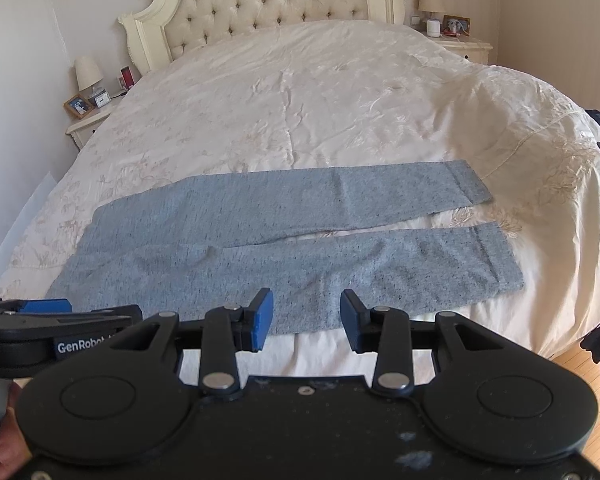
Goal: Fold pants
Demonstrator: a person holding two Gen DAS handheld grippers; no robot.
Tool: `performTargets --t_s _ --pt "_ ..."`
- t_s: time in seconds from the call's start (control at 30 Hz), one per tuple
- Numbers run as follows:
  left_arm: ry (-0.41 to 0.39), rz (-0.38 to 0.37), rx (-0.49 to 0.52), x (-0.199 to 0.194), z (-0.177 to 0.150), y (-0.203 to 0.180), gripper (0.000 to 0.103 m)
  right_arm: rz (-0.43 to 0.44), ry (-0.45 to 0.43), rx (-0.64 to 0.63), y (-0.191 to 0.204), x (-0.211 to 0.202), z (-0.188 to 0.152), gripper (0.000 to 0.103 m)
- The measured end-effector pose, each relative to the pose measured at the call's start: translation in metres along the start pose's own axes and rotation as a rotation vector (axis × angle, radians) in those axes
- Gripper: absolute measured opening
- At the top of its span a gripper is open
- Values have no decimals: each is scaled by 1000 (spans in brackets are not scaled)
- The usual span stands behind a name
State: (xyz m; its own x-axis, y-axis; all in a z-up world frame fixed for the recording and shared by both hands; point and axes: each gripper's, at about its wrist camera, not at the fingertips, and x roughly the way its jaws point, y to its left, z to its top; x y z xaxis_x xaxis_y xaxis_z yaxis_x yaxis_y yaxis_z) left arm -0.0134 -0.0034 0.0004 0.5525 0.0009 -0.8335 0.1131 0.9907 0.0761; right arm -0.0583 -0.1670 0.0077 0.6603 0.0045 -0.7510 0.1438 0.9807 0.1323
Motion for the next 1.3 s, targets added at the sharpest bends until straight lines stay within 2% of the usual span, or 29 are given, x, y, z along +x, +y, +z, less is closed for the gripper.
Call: performTargets --t_s 1.3 --pt "25 9 4 8 1 -9 71 6 29 -2 -3 10 4 40"
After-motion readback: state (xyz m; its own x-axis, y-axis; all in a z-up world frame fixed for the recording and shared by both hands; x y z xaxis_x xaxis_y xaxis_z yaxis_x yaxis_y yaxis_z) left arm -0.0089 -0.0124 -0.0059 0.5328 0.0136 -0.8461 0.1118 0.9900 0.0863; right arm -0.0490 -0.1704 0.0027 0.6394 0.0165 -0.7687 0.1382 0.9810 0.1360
